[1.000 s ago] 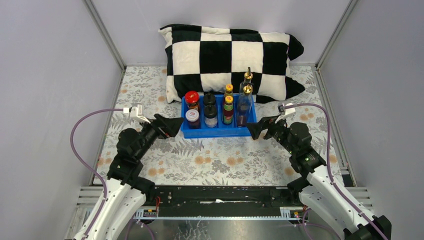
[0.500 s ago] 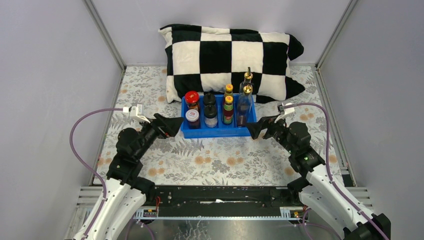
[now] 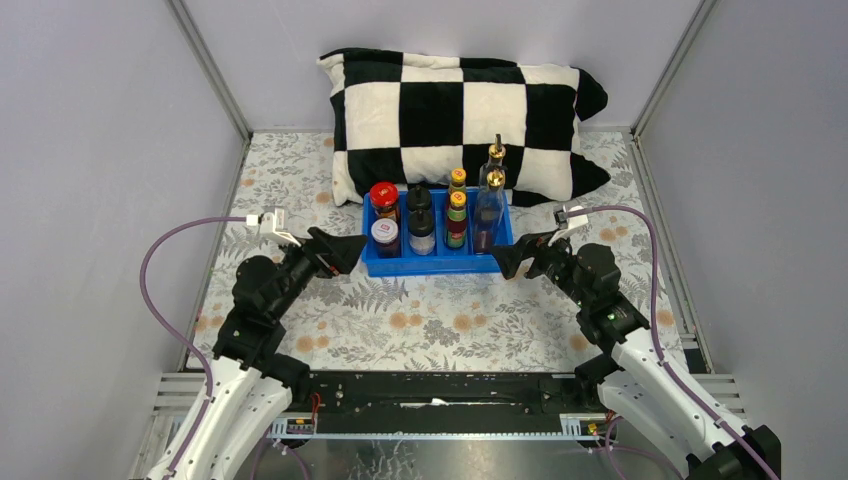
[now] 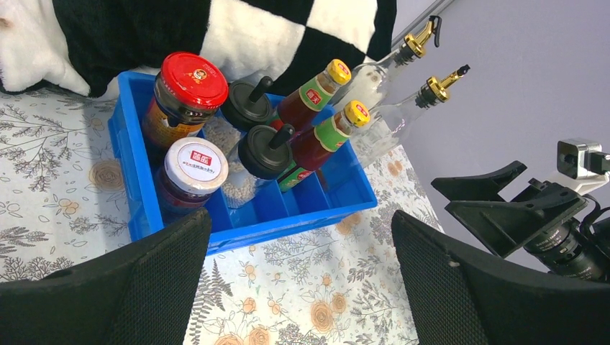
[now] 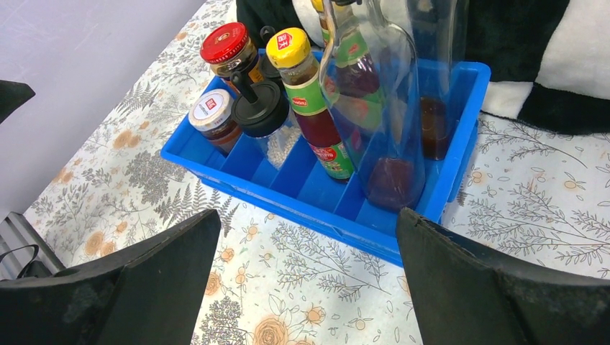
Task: Organize the condiment bottles
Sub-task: Reset both arms
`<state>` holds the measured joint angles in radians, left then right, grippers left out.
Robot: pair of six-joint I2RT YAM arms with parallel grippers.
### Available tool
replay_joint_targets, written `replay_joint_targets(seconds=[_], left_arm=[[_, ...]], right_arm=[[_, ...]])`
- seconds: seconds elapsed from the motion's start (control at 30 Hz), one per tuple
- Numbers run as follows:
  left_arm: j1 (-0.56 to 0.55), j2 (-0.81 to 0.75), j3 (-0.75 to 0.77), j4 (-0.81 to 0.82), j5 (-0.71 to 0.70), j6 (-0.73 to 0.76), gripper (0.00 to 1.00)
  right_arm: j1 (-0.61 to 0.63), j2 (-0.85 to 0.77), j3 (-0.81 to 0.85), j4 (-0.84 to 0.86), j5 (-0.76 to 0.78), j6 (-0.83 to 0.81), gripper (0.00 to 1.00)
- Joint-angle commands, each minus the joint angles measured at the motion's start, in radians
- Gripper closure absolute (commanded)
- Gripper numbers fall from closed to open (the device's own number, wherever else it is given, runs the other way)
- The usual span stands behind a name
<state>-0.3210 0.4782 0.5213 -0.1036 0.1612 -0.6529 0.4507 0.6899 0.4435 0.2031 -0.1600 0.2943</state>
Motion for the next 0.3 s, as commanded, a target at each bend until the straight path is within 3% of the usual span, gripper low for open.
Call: replay_joint_targets(seconds=[0.0,0.27], left_arm=[[-0.006,-0.014,0.025,-0.002,0.003,0.006,0.01],[-0.006,-0.018,0.025,-0.006,0.002,0.007,0.01]], right_arm=[[-0.004,-0.010,-0.002,0.051,-0.019,0.008,0.01],[-0.003,0.012,0.007,0.049,-0.012,0.015,0.00]])
